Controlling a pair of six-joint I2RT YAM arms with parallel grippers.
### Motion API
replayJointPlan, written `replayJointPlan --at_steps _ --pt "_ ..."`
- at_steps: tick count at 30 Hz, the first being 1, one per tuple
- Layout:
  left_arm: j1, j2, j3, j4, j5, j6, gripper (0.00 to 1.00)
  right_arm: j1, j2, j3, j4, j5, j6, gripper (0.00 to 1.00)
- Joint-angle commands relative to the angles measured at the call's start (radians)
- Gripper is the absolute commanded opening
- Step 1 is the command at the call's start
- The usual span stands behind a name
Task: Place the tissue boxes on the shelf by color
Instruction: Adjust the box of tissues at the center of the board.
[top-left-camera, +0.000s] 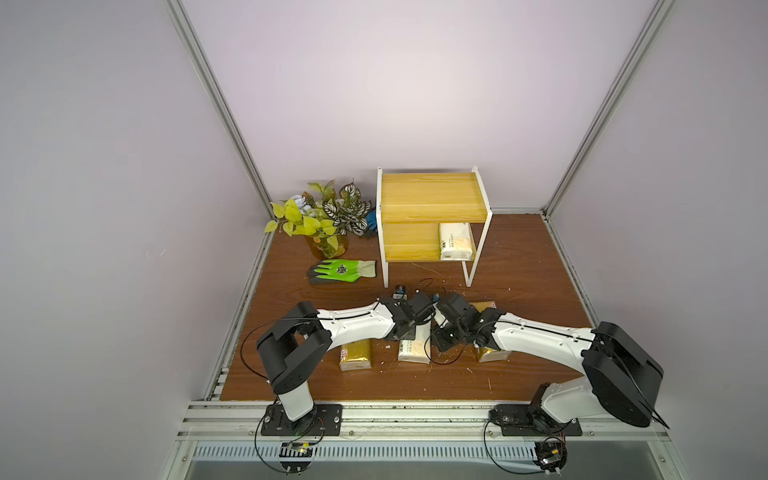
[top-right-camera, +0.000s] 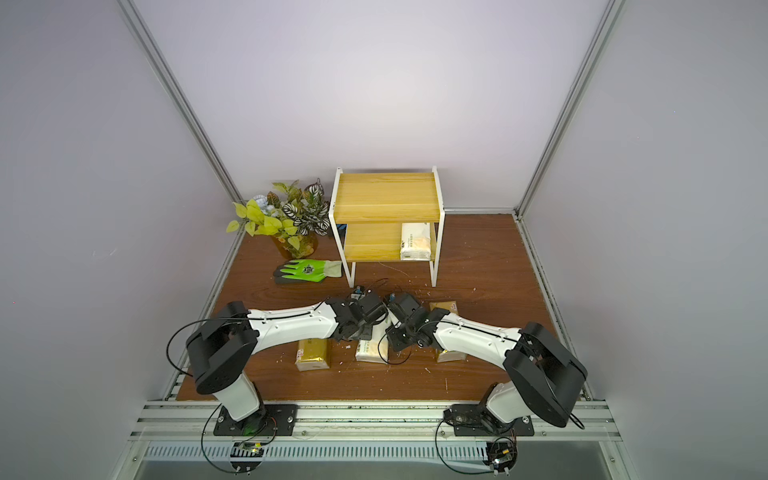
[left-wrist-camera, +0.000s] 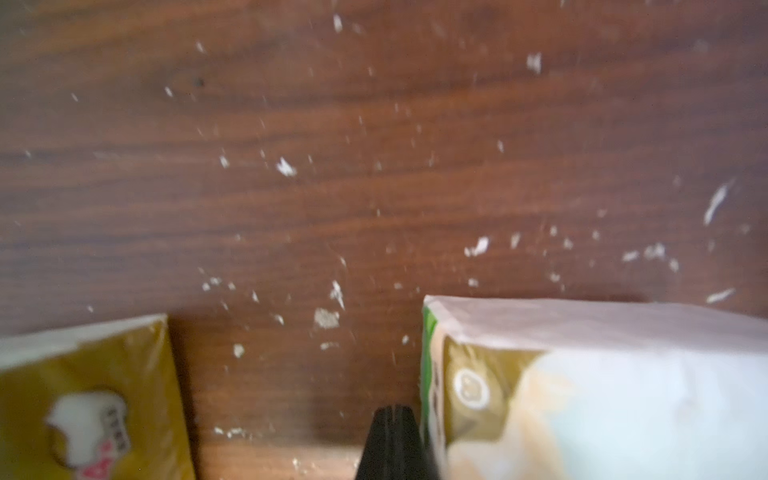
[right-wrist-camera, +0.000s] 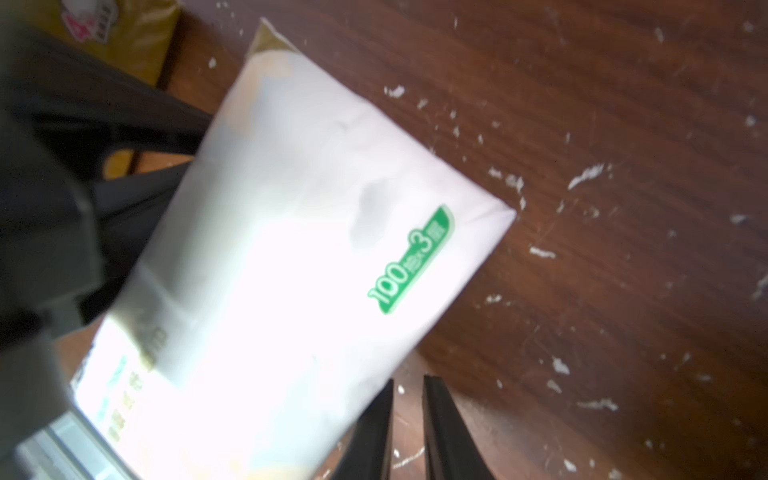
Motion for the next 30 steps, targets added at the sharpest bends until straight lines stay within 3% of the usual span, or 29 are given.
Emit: replayJointPlan --at_steps 1,4,5,8,11,13,18,23,30 --pt "0.023 0.016 0.041 0.02 -0.026 0.047 0.0 -0.002 0.017 0.056 0.056 -0.009 -0.026 0.2" --pt "0.027 0.025 0.073 0.006 -0.053 0.07 0.01 -0.002 0.015 0.065 0.057 0.008 -0.02 0.2" --pt "0.026 0.02 0.082 -0.002 -0.058 0.073 0.07 -0.003 0.007 0.064 0.058 0.015 -0.017 0.2" --pt "0.025 -0.041 0.073 -0.006 -0.062 0.074 0.46 -0.003 -0.035 0.056 0.059 0.044 -0.007 0.26" --pt "0.018 -0.148 0.041 -0.025 -0.095 0.063 0.66 -0.002 -0.081 0.046 0.052 0.078 -0.003 0.53" --pt "0.003 -0.234 0.014 -0.023 -0.117 0.063 0.71 -0.002 -0.109 0.04 0.042 0.099 0.0 0.66" --pt "-0.069 -0.326 -0.008 -0.007 -0.087 0.137 0.86 -0.004 -0.149 0.01 0.055 0.133 0.012 0.8" --pt "-0.074 -0.327 -0.046 -0.02 0.024 0.25 0.9 -0.016 -0.153 0.01 0.05 0.131 0.034 0.83" --pt "-0.066 -0.31 -0.007 -0.09 -0.091 0.453 0.93 -0.046 -0.21 0.002 0.017 0.096 0.047 0.8"
